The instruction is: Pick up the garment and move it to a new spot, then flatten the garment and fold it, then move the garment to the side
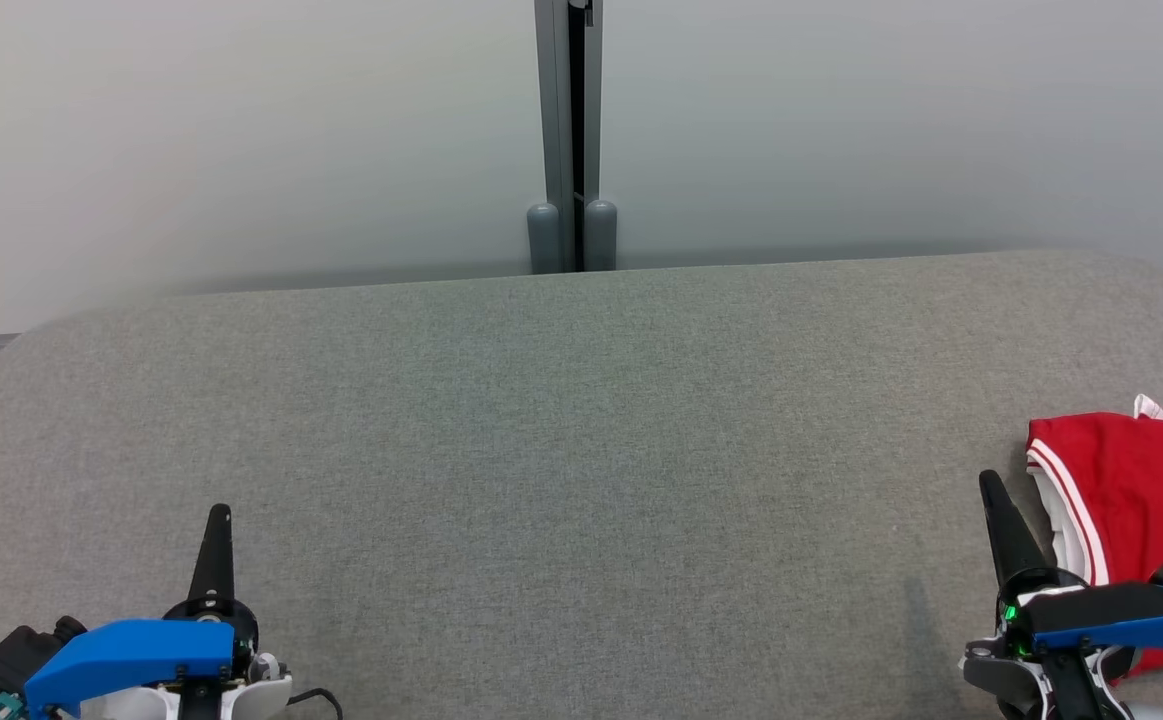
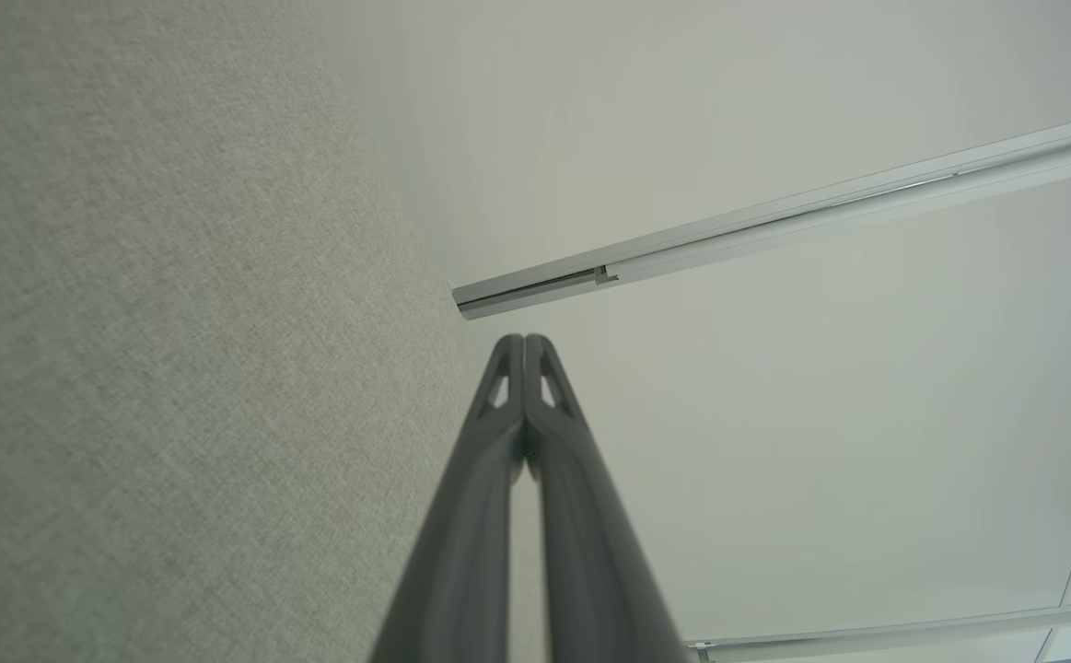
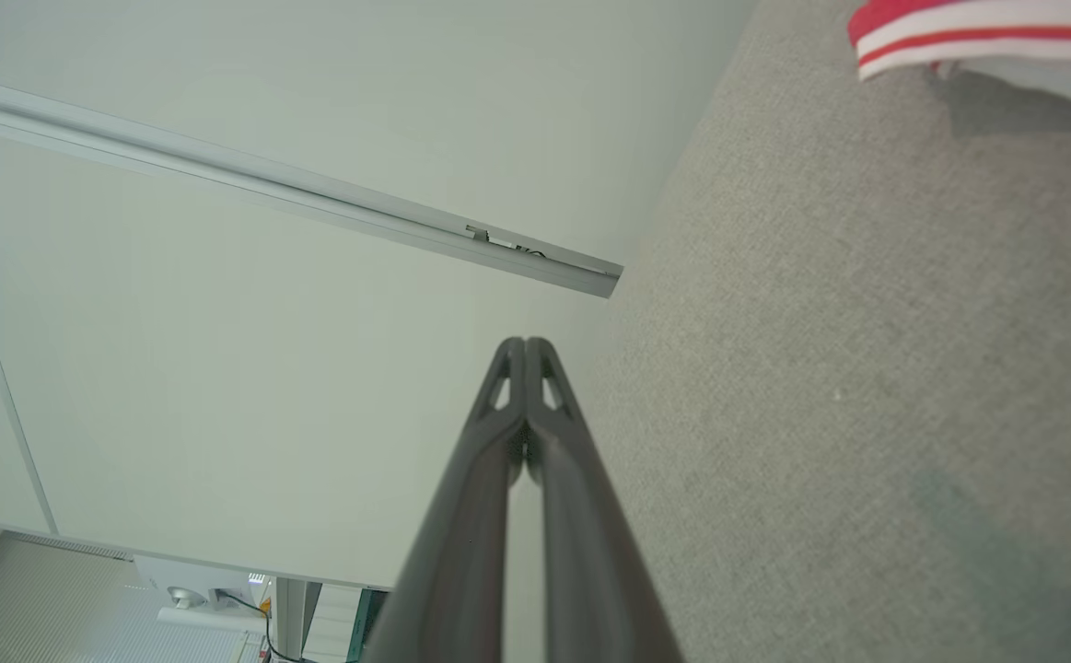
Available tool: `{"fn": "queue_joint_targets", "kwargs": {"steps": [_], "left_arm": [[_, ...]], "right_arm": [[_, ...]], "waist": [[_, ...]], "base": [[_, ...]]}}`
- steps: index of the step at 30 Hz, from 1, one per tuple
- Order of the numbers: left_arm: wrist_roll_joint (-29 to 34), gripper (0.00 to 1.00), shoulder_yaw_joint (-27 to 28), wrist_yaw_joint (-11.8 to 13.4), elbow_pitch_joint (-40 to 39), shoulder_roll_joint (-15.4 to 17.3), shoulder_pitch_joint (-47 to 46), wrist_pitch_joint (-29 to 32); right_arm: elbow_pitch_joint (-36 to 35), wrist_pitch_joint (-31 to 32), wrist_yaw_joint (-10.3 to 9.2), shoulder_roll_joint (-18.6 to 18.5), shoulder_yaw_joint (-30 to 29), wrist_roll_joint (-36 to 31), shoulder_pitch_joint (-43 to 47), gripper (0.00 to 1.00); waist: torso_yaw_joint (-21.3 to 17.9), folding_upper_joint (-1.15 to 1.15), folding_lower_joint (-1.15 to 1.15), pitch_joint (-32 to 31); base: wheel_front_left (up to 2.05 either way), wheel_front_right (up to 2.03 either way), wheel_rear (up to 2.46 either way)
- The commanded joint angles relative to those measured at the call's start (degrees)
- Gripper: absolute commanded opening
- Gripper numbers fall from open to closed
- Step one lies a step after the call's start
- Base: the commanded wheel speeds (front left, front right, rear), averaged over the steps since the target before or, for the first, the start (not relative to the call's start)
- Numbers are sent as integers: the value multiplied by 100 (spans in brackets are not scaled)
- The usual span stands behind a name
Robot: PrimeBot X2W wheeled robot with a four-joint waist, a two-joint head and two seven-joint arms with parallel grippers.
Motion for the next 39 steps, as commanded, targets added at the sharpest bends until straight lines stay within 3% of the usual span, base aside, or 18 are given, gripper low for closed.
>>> {"fn": "queue_joint_targets", "kwargs": {"steps": [1,39], "left_arm": [[-158,0,19,-43,-74,20,-102,45],[-1839,0,65,-76,-322,20,-201,456]], "right_arm": [[-88,41,2,-44,-24,177,37,0],[-381,463,2,-53,-139,1873,137,0]], "waist": [[4,-1,0,0],[78,0,0,4]], "base": [[0,0,0],[0,0,0]]}}
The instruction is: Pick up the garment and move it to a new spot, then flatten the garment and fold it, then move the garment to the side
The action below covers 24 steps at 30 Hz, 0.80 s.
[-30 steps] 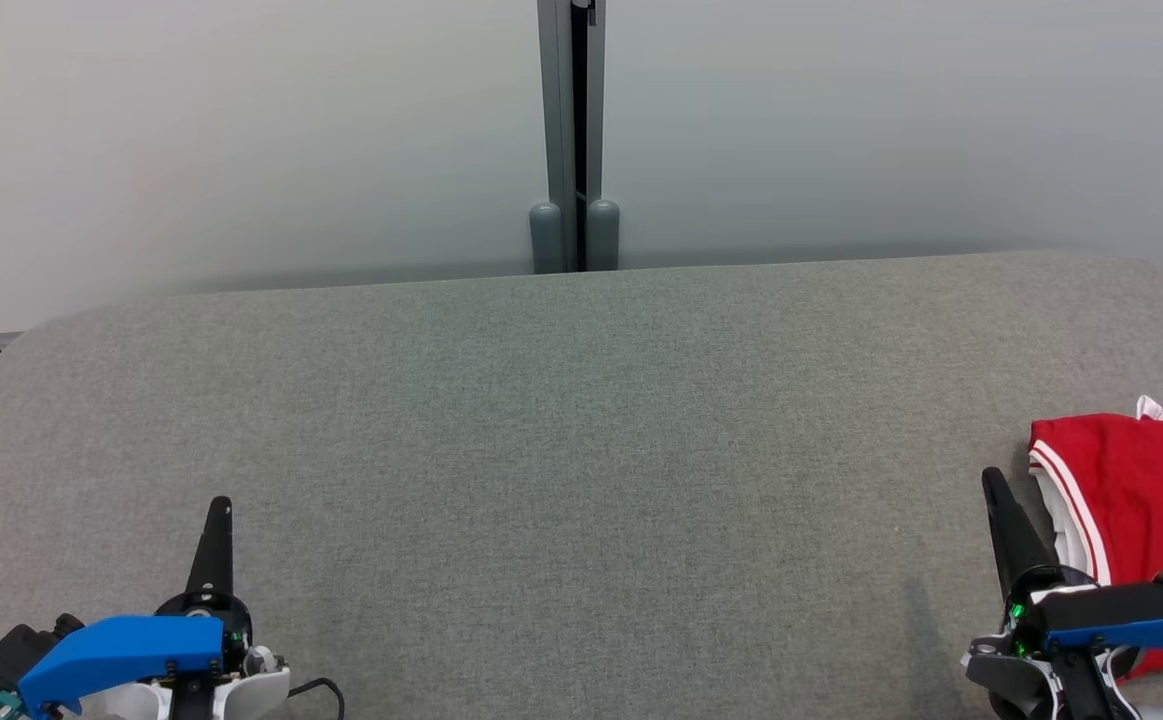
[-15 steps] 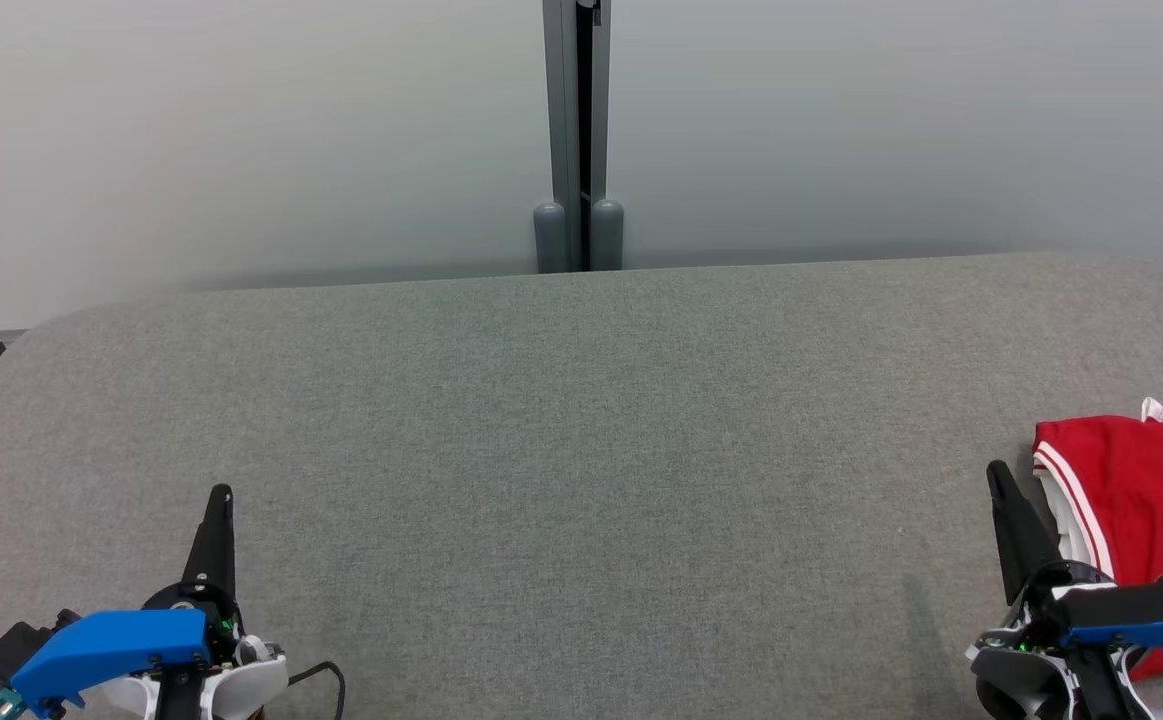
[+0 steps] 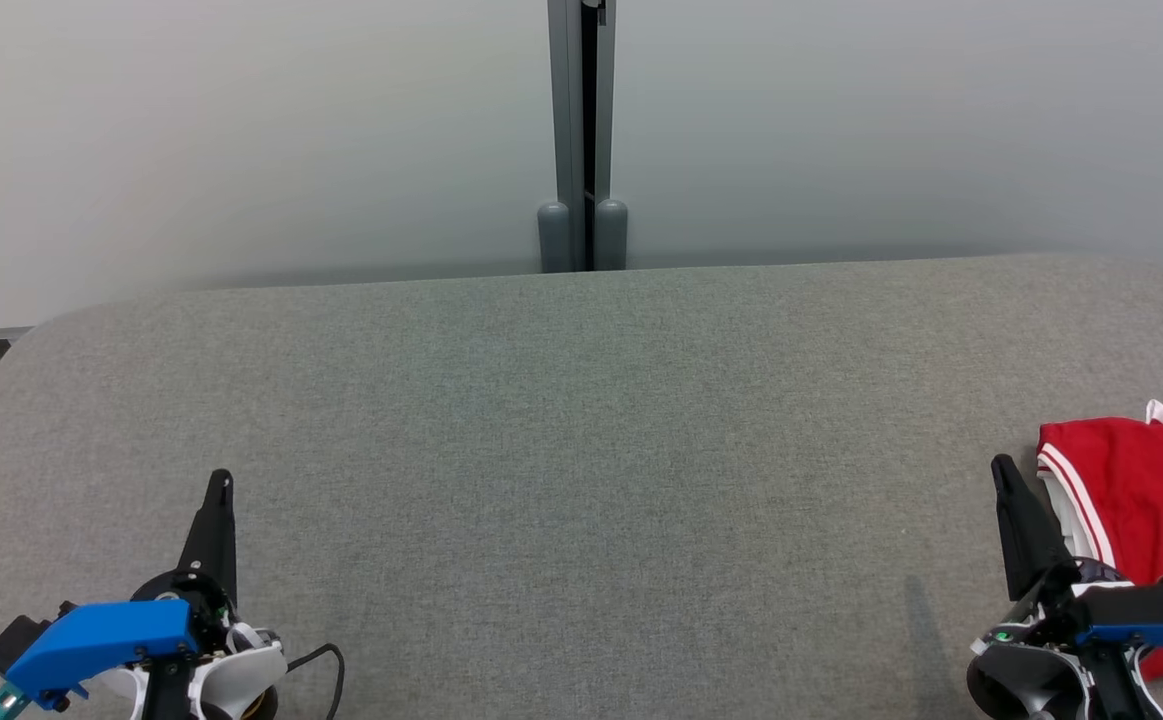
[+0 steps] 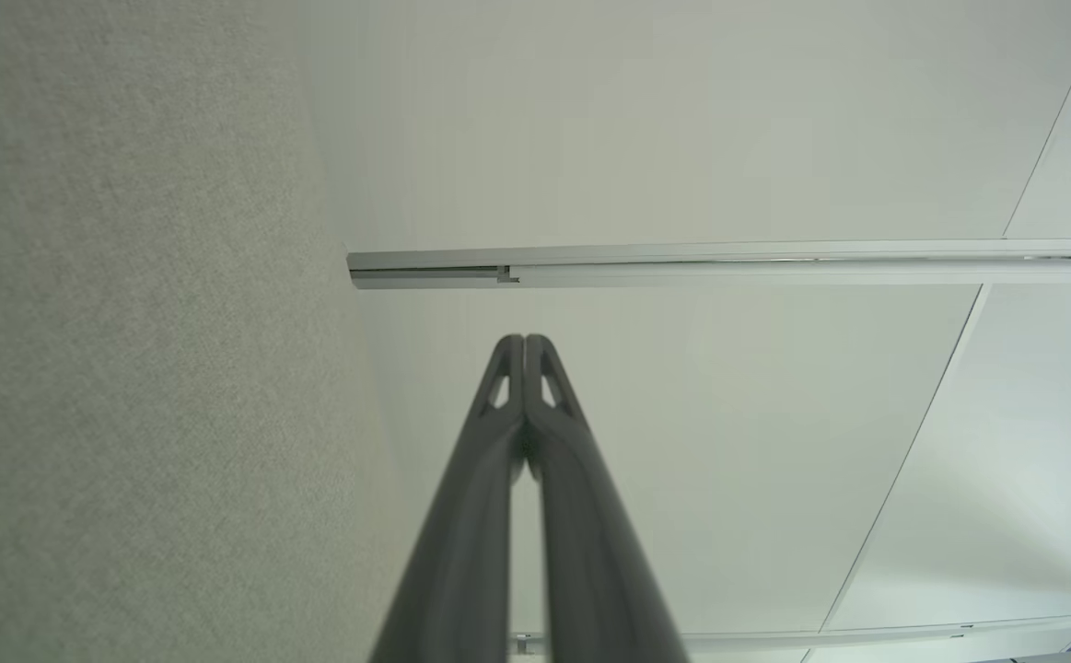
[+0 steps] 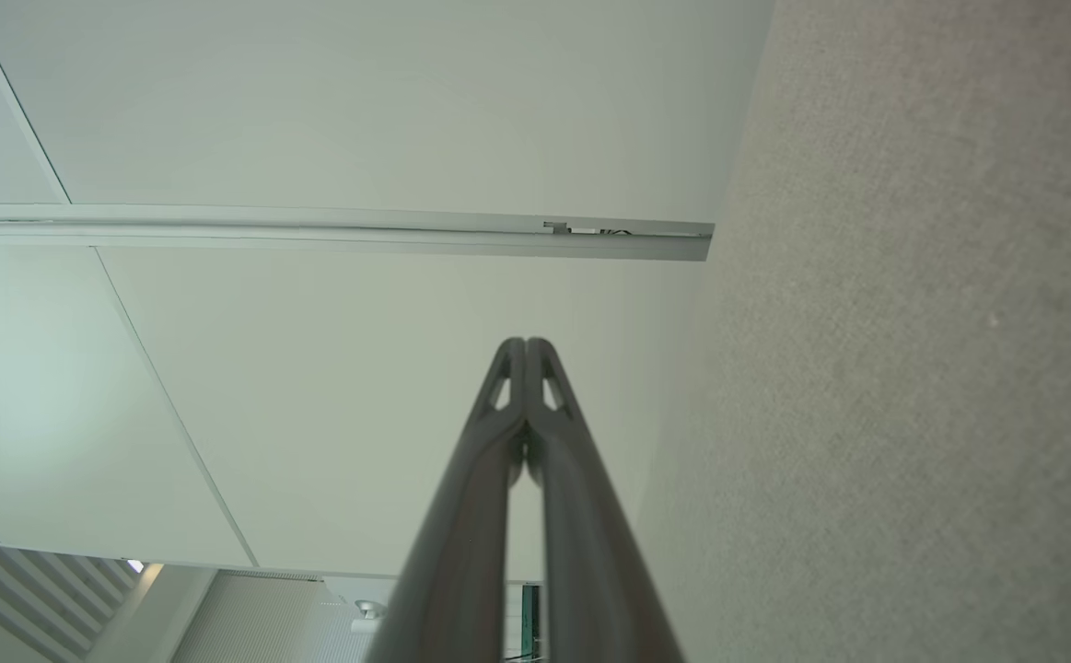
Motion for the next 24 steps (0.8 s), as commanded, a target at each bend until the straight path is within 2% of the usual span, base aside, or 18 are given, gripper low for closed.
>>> {"fn": "queue_joint_targets", "kwargs": {"steps": [1,24], "left_arm": [[-102,0,13,-49,-46,12,-75,36],[-157,0,13,-39,-51,12,-72,52]], "right_arm": [[-45,45,2,-40,-19,109,71,0],[-52,65,2,-40,-22,158,74,0]], "waist": [[3,0,0,0],[6,0,0,1]], "base": [[0,0,0],[0,0,0]]}}
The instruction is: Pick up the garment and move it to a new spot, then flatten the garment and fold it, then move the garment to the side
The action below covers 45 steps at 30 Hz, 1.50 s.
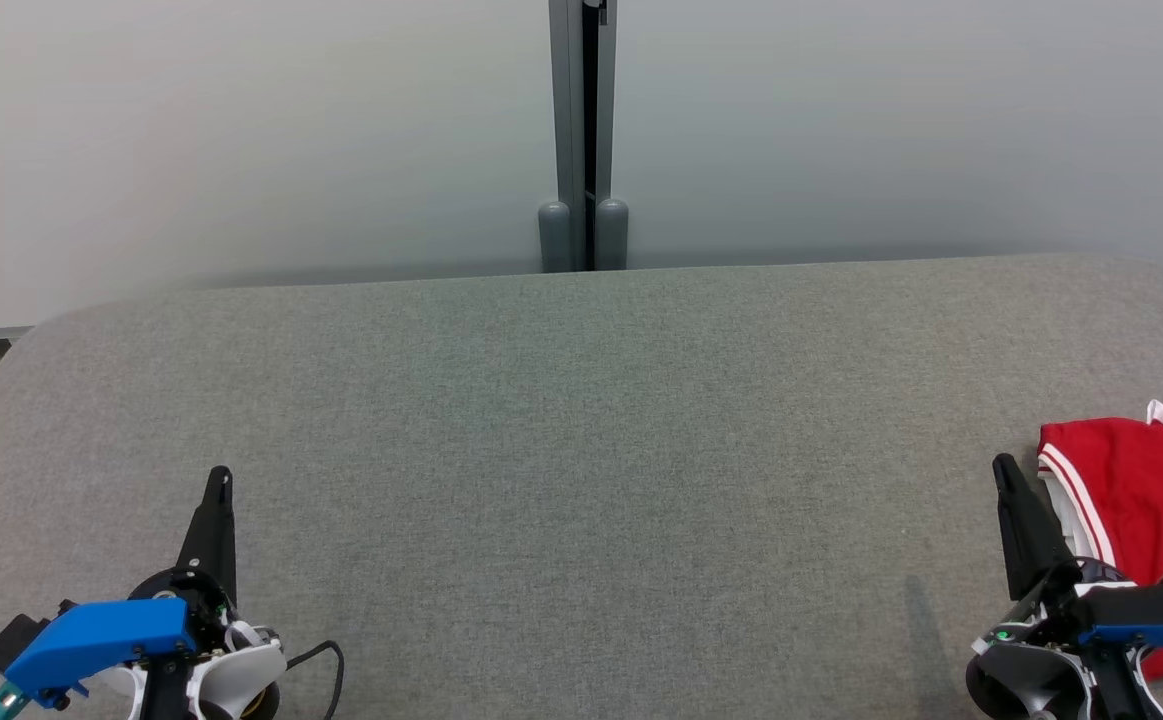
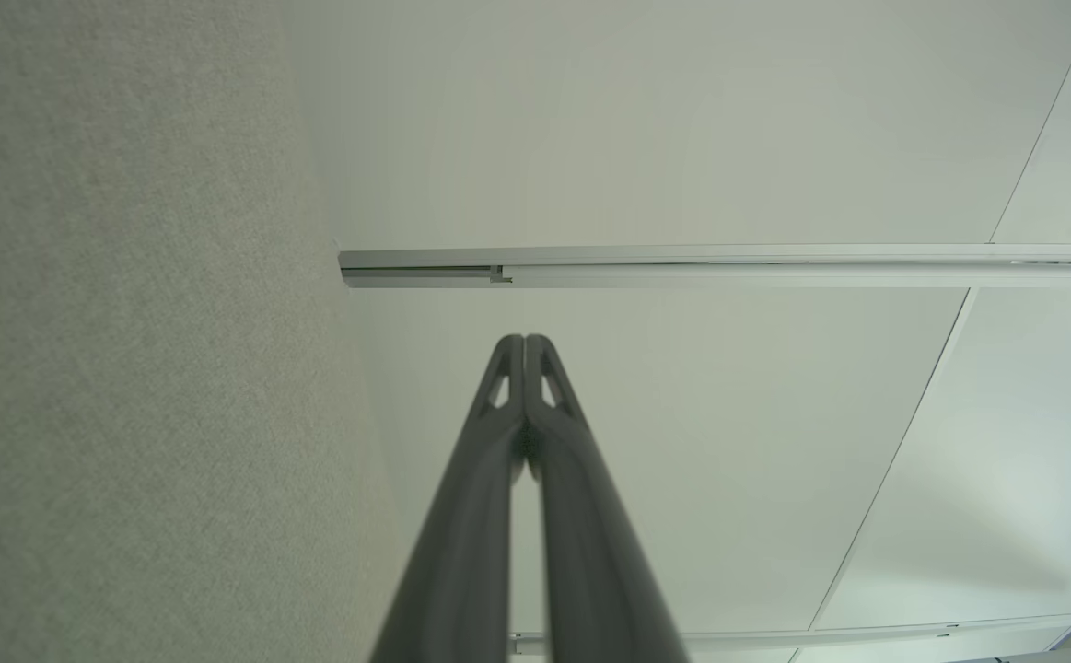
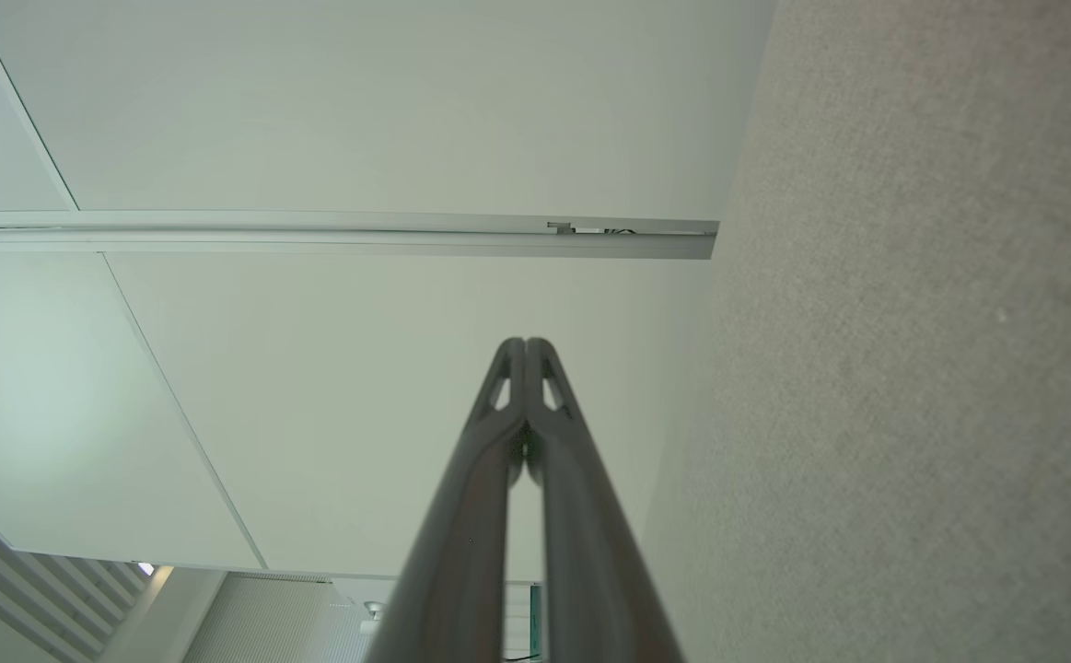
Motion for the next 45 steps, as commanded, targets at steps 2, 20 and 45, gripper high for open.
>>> {"fn": "queue_joint_targets", "kwargs": {"steps": [2,20,45], "left_arm": [[-22,0,9,-22,-28,11,-56,24],[-22,0,8,-22,-28,11,-56,23],[-23,0,7,-23,-29,11,-55,22]], "right_arm": [[-25,22,2,-38,-11,16,68,0],[-25,21,2,-38,-10,16,67,0],[-24,21,2,-38,-10,16,67,0]], "waist": [[0,0,0,0],[0,0,0,0],[0,0,0,0]], "base": [[0,0,0],[0,0,0],[0,0,0]]}}
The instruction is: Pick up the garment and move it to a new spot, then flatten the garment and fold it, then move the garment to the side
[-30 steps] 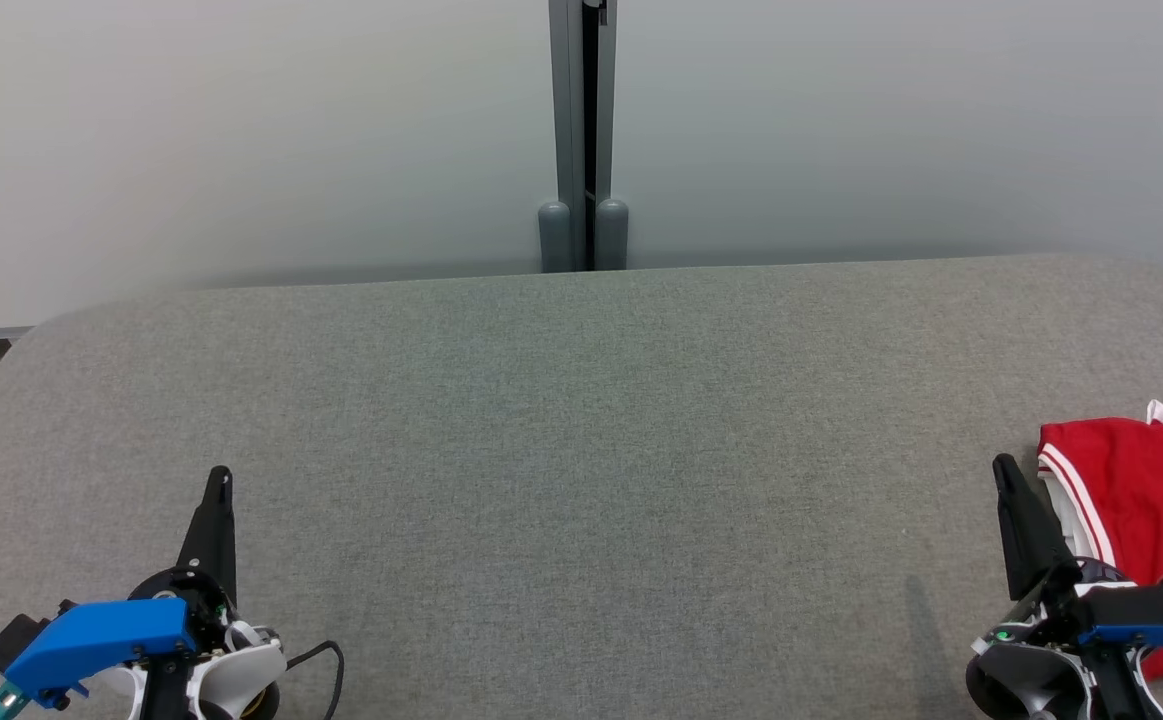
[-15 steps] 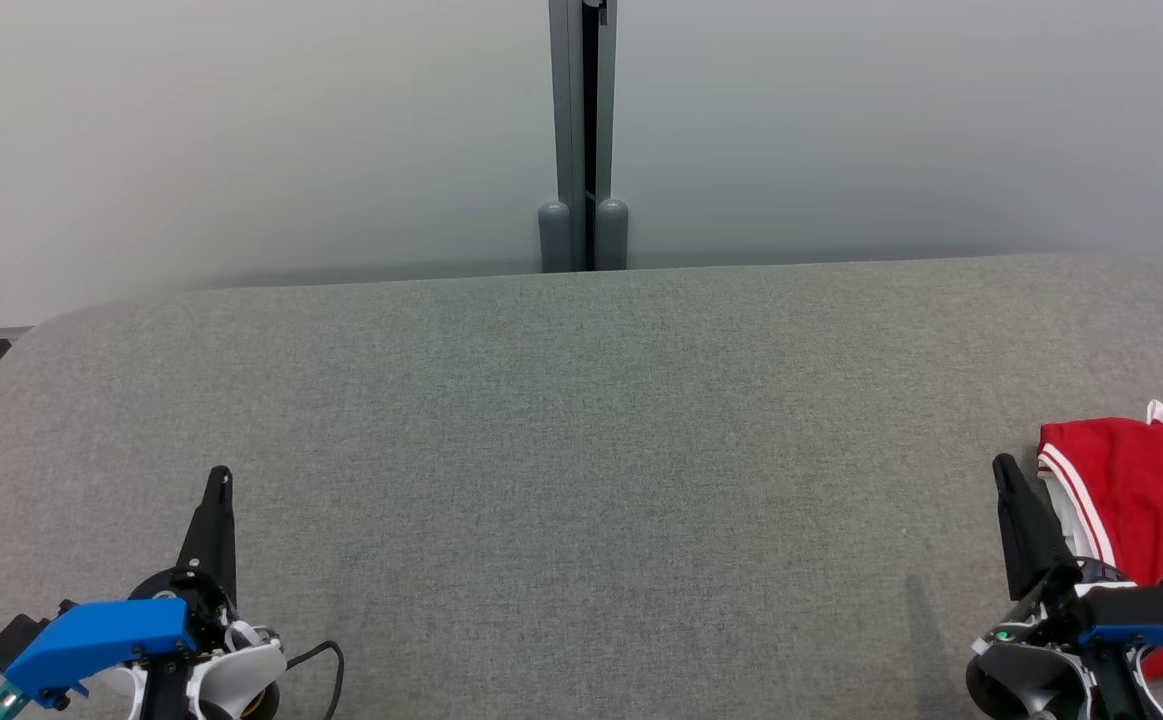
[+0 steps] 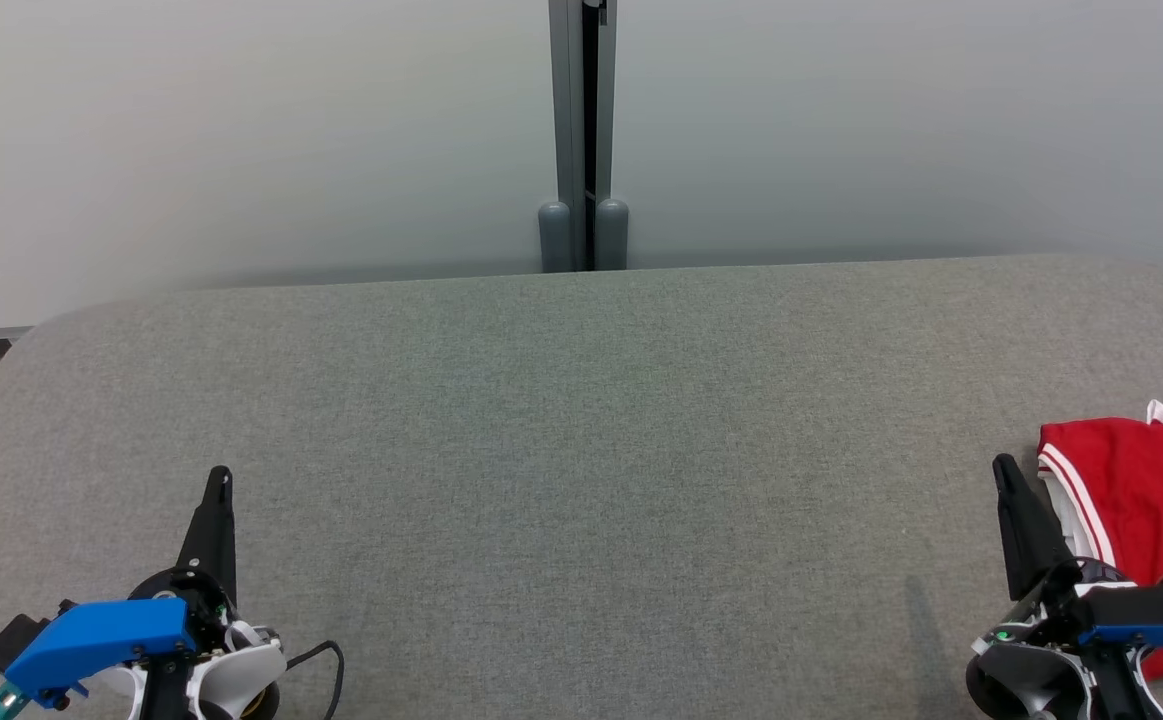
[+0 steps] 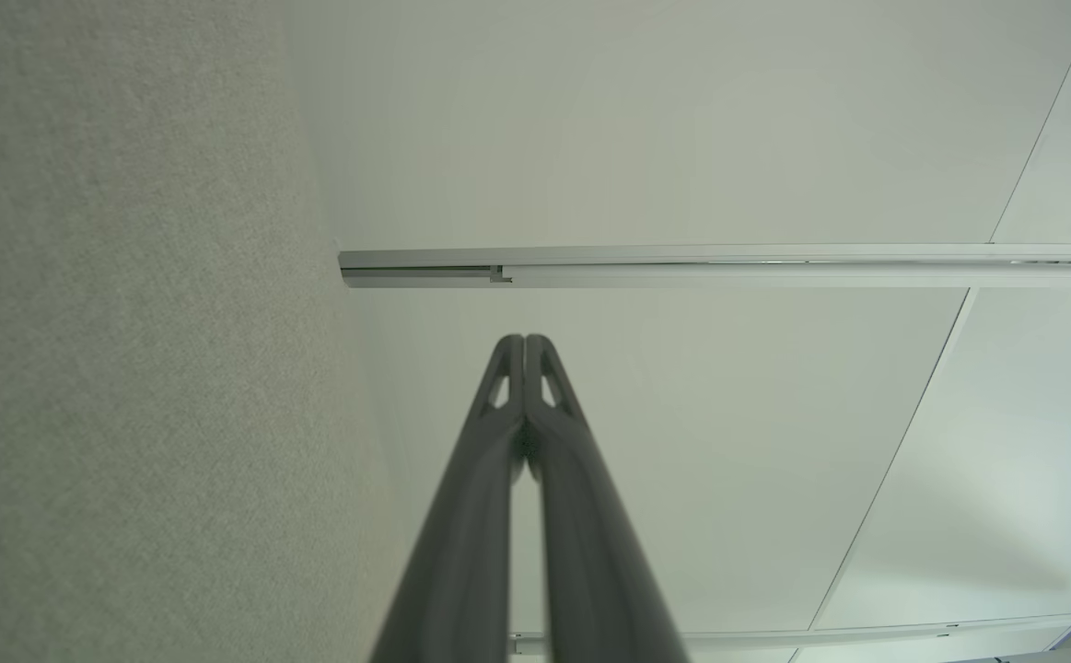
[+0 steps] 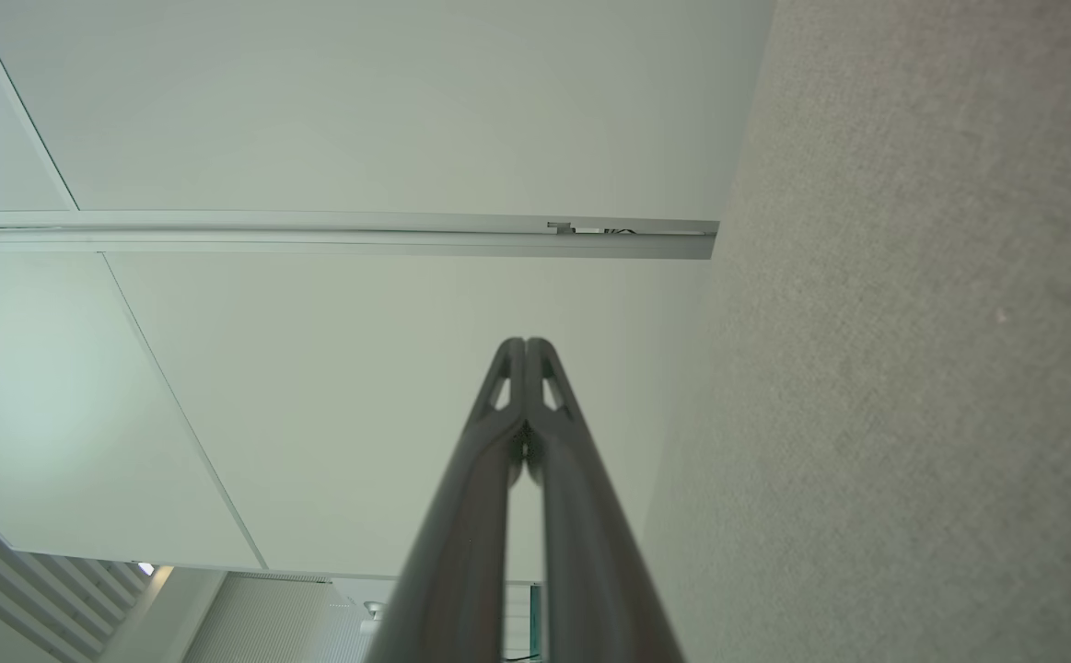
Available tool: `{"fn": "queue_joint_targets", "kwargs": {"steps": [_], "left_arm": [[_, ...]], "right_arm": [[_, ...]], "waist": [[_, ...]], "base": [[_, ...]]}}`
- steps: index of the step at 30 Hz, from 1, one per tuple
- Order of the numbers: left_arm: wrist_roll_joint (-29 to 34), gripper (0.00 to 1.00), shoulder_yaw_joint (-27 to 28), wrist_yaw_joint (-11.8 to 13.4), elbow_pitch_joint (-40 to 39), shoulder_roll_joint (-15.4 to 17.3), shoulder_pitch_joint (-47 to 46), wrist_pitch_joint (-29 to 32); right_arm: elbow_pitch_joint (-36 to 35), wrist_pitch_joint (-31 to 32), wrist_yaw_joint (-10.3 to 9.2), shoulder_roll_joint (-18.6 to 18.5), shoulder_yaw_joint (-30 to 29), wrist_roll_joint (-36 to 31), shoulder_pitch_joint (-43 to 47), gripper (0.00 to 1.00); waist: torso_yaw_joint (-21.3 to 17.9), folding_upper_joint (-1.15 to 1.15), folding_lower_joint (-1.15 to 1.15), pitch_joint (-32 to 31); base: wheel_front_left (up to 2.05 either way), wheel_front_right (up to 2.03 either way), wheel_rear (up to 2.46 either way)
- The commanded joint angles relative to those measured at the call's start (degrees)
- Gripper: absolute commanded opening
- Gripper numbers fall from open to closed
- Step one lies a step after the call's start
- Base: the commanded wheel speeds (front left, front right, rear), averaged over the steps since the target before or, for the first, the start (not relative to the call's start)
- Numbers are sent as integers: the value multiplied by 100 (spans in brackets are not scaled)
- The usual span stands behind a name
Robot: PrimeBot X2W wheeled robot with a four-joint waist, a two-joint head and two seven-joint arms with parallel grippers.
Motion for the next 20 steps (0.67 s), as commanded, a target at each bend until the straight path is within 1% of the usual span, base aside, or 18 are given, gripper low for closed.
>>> {"fn": "queue_joint_targets", "kwargs": {"steps": [1,20], "left_arm": [[-23,0,7,-23,-28,11,-55,22],[-23,0,7,-23,-28,11,-55,22]], "right_arm": [[-23,21,2,-38,-10,16,66,0],[-23,21,2,-38,-9,16,66,0]], "waist": [[0,0,0,0],[0,0,0,0]], "base": [[0,0,0],[0,0,0]]}}
